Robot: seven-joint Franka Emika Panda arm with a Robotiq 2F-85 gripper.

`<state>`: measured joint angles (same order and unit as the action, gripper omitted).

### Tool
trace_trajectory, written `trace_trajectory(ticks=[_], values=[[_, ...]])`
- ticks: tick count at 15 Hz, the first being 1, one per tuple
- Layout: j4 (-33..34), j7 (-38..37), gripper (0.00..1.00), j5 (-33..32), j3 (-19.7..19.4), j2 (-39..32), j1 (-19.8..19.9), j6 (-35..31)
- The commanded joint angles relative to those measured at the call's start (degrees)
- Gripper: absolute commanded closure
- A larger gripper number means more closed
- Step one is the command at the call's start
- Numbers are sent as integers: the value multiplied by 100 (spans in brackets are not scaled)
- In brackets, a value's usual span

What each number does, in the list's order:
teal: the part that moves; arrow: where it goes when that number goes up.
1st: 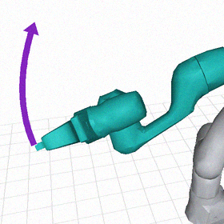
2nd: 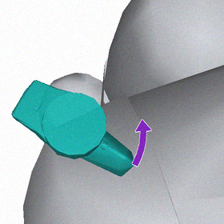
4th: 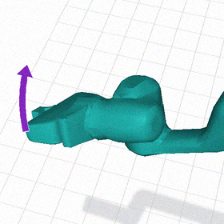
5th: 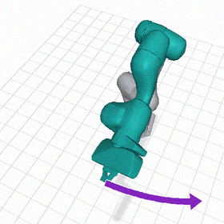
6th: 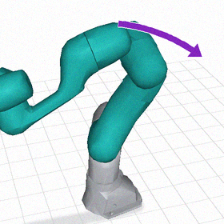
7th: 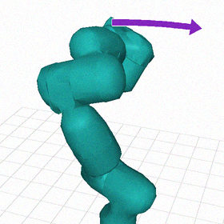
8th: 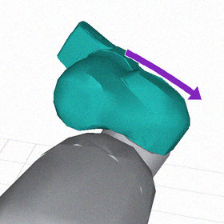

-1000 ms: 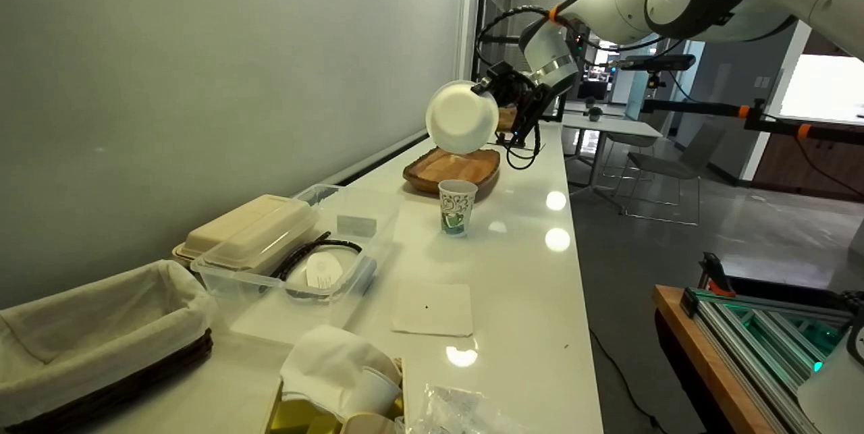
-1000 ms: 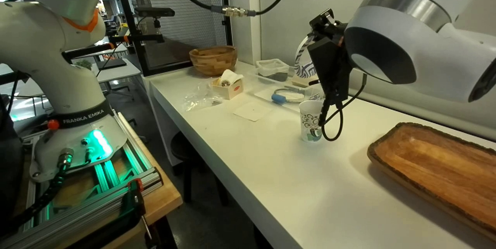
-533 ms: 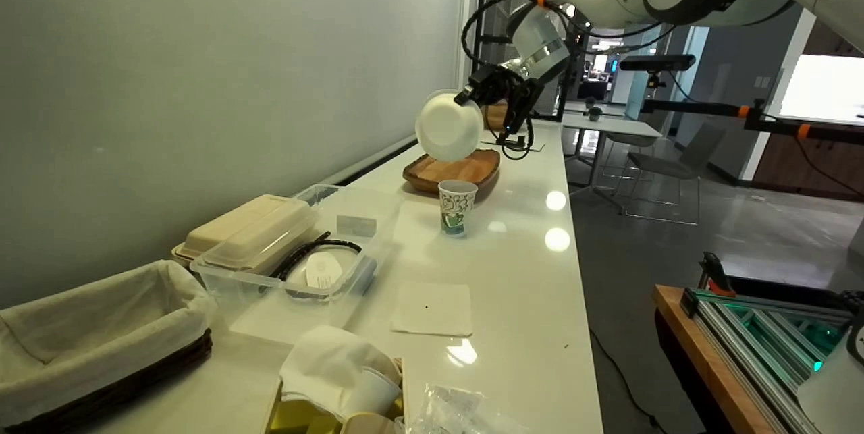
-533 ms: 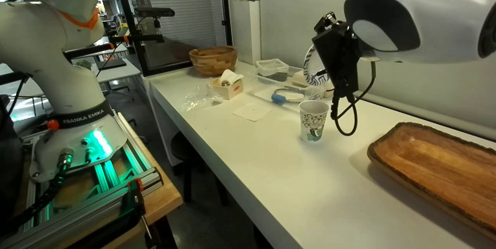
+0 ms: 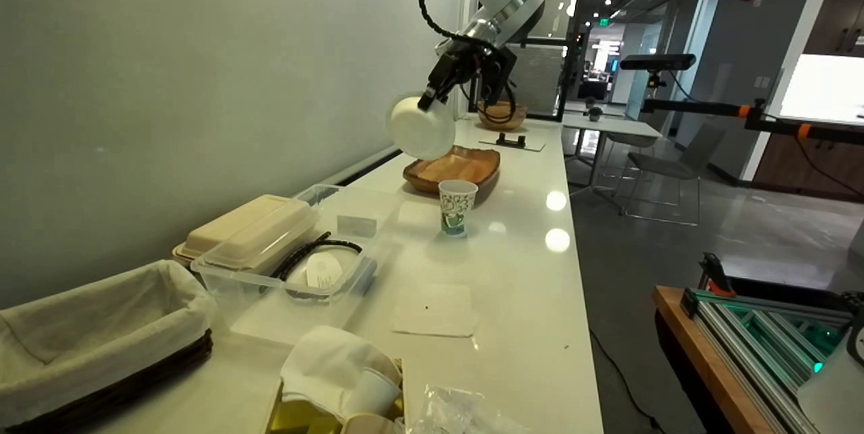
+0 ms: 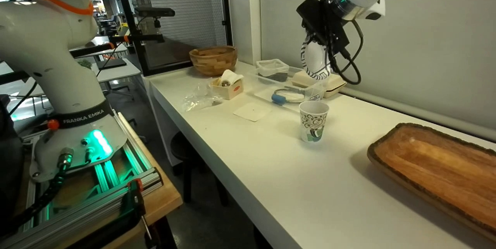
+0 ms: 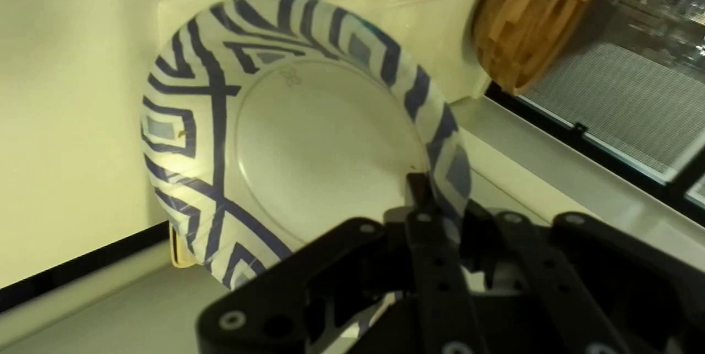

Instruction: Pour the contents in the bowl into the coffee cup.

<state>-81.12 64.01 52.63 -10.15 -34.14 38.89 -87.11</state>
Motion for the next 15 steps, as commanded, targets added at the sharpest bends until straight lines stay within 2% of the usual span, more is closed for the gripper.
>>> trace_trajectory(ticks=[1,5,8,9,10,15], values=[[-1407,34,98,-556,-185,920,-884,-1551],[-2371,-224,98,-1184,-142,1364,-1745,-3398],[-2965,-602,98,-1807,11,1437,-2298,-4804],[-2370,-397,98,-1491,143,1180,-1866,-4150],[-2483,-469,94,-1544,206,1187,-1958,-4348],[-2387,-441,94,-1525,223,1178,-1803,-4317]])
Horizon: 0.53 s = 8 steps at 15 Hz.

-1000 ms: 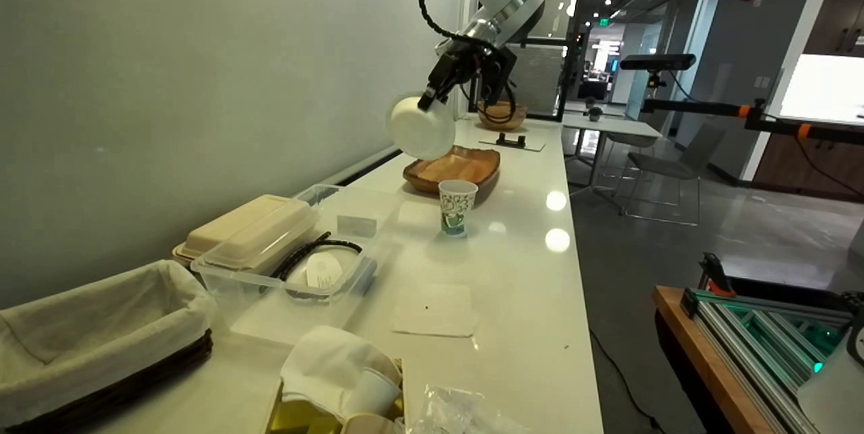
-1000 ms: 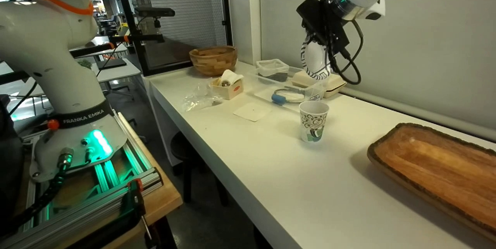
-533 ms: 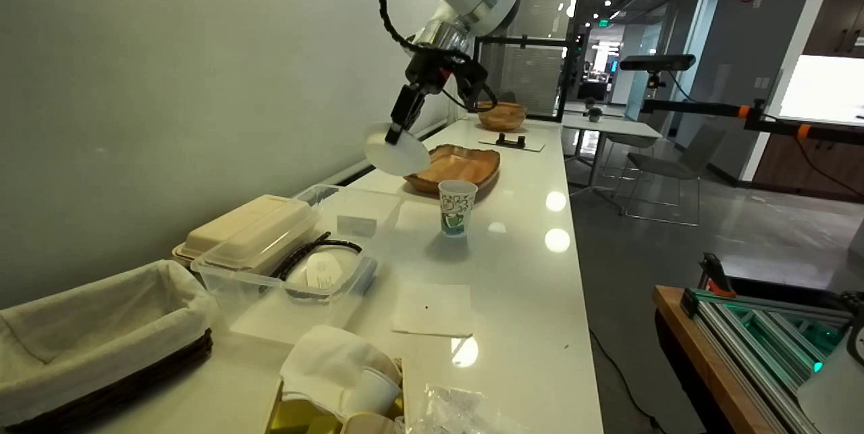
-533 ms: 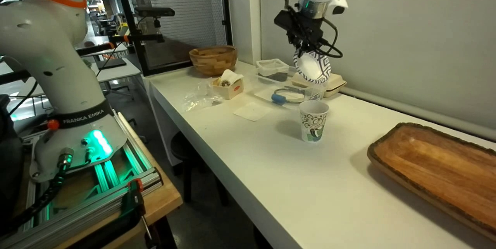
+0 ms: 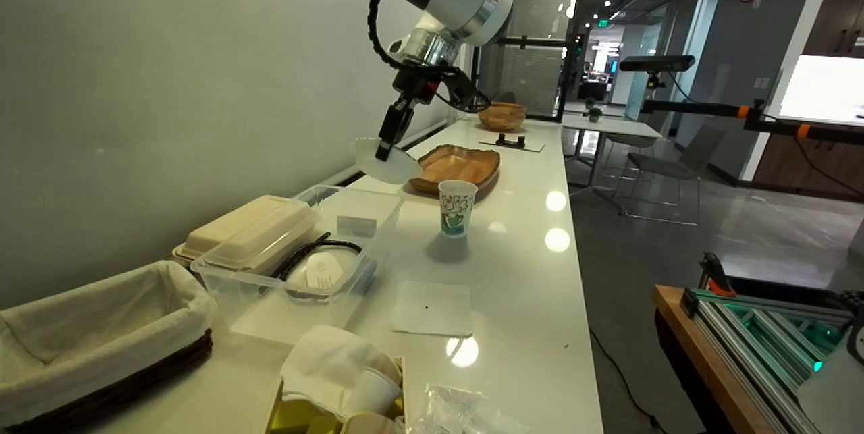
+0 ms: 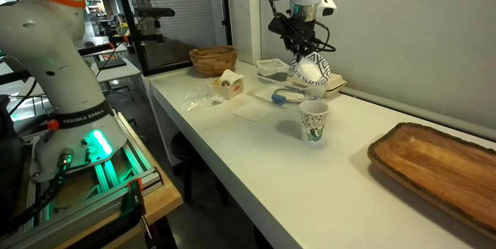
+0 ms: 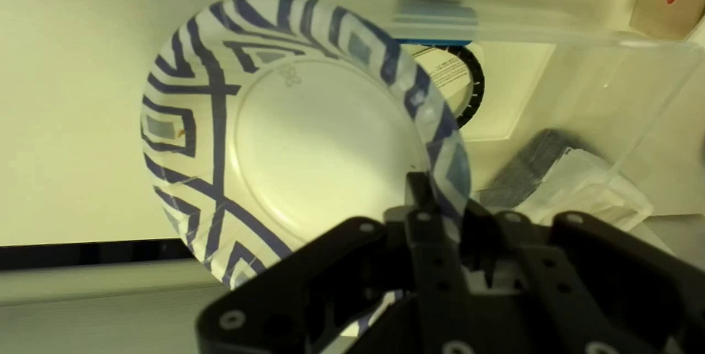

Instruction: Pour the contents in the bowl into the coffee cup.

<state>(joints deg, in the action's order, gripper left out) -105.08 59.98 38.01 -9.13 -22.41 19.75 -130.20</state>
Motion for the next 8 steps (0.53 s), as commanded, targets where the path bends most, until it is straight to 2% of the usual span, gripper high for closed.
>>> trace_trajectory(ticks=[1,2,3,4,8], values=[[10,-36,94,-62,119,4,125,-8],[10,-36,94,-61,120,4,125,-7],[-93,-165,98,-270,34,23,11,-336],[-168,-227,98,-705,-82,52,-128,-696],[-69,-565,98,-2197,-233,-88,-72,-1097]])
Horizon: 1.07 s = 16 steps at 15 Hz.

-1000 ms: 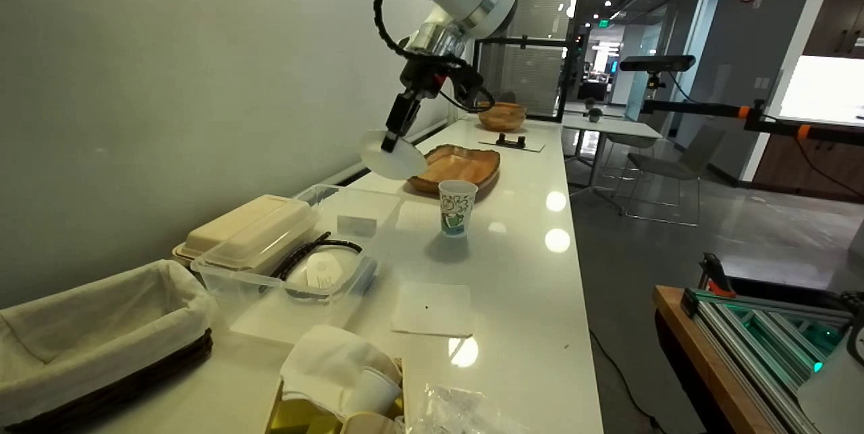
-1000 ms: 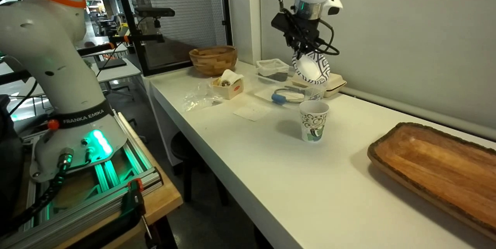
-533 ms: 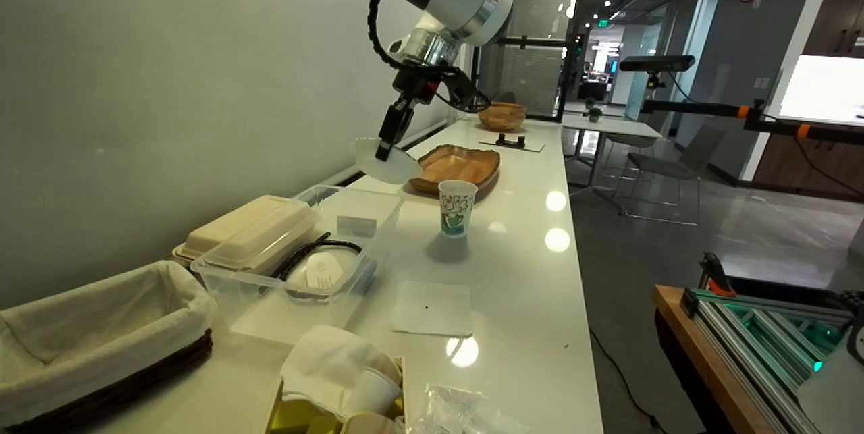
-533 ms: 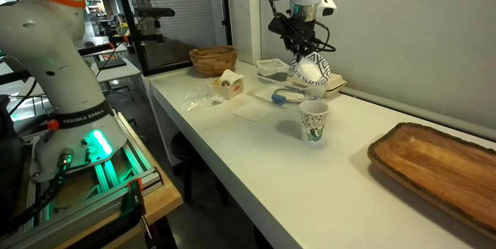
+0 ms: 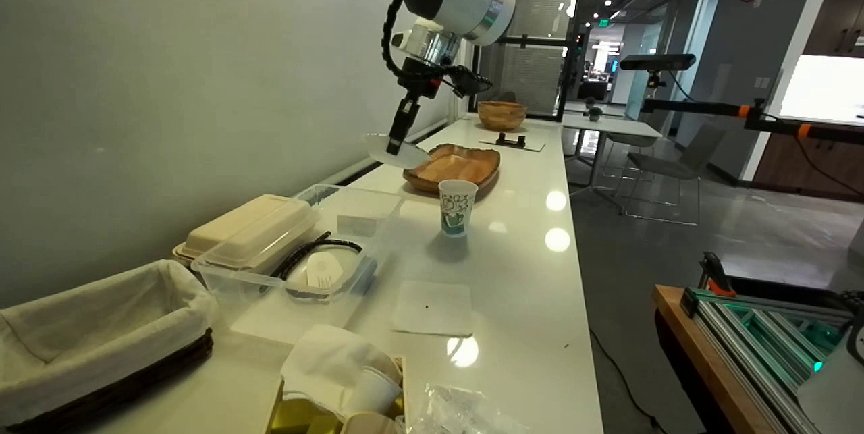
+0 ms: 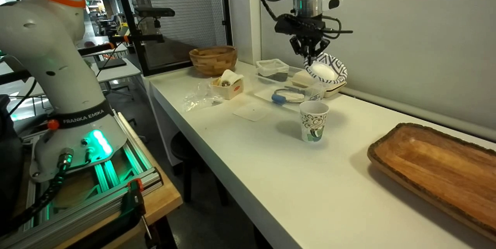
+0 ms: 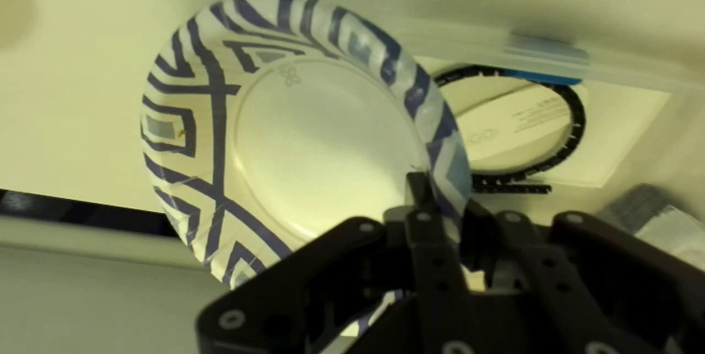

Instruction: Pour the contents in the bowl into the coffee cup.

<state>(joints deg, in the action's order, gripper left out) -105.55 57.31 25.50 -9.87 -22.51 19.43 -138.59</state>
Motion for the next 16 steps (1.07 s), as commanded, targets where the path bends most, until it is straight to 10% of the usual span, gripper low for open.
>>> trace_trajectory(ticks=[1,10,16], values=[[53,-334,98,-1328,-207,-158,-16,-248],[1534,-592,98,-3940,-430,-1651,-57,-1108],[2079,-982,98,-3705,48,-2348,258,-1727]])
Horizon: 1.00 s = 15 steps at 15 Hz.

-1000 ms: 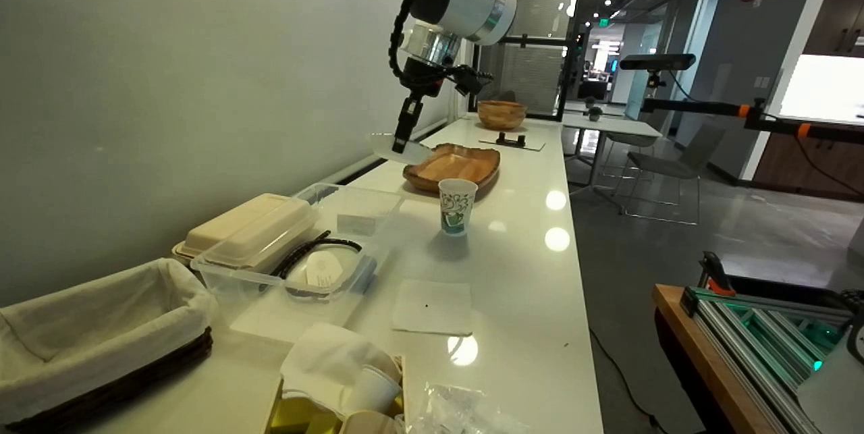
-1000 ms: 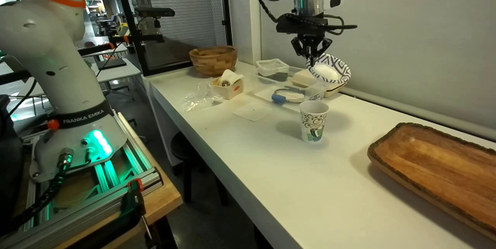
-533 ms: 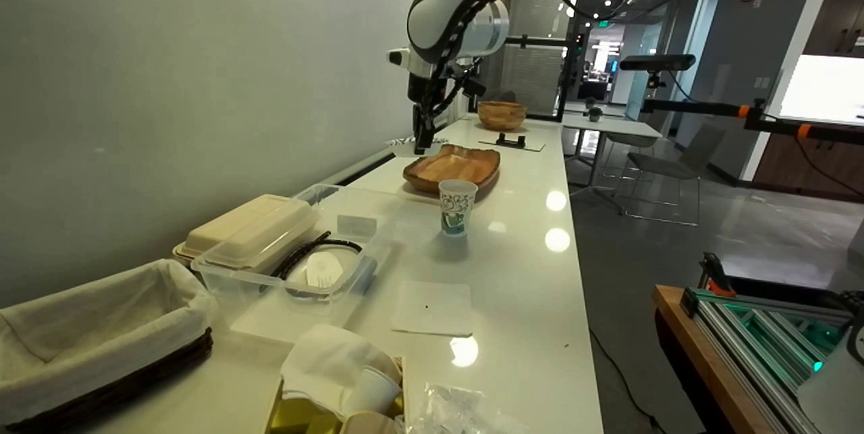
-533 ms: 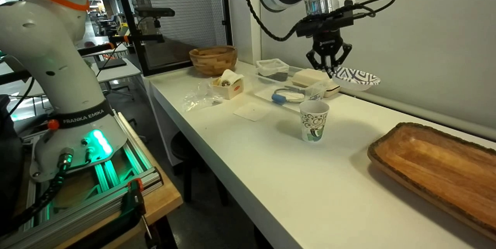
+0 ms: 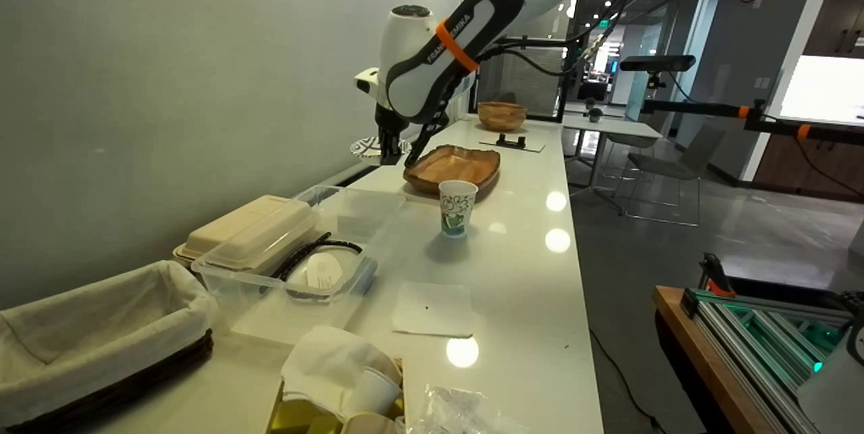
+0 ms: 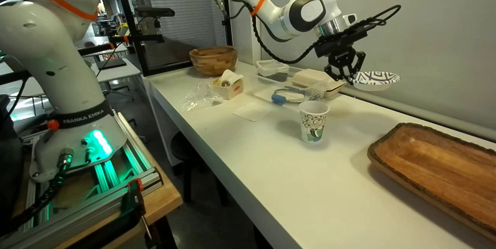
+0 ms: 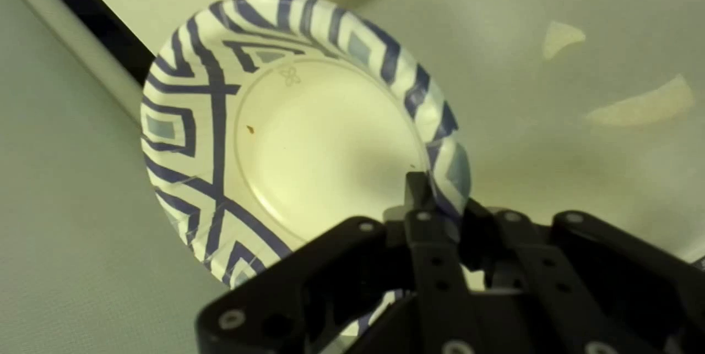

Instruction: Pour the contents in the bowl into the coffee cup.

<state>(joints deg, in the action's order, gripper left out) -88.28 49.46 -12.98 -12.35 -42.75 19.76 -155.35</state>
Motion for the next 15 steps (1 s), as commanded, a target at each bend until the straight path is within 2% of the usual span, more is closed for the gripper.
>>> trace_trajectory(ticks=[1,8,9,11,15], values=[[389,-218,98,243,441,-363,320,-9],[571,-251,98,612,935,-525,633,78],[586,-246,71,638,959,-513,639,169],[575,-297,61,618,917,-414,570,363],[304,-737,31,523,701,198,218,1237]])
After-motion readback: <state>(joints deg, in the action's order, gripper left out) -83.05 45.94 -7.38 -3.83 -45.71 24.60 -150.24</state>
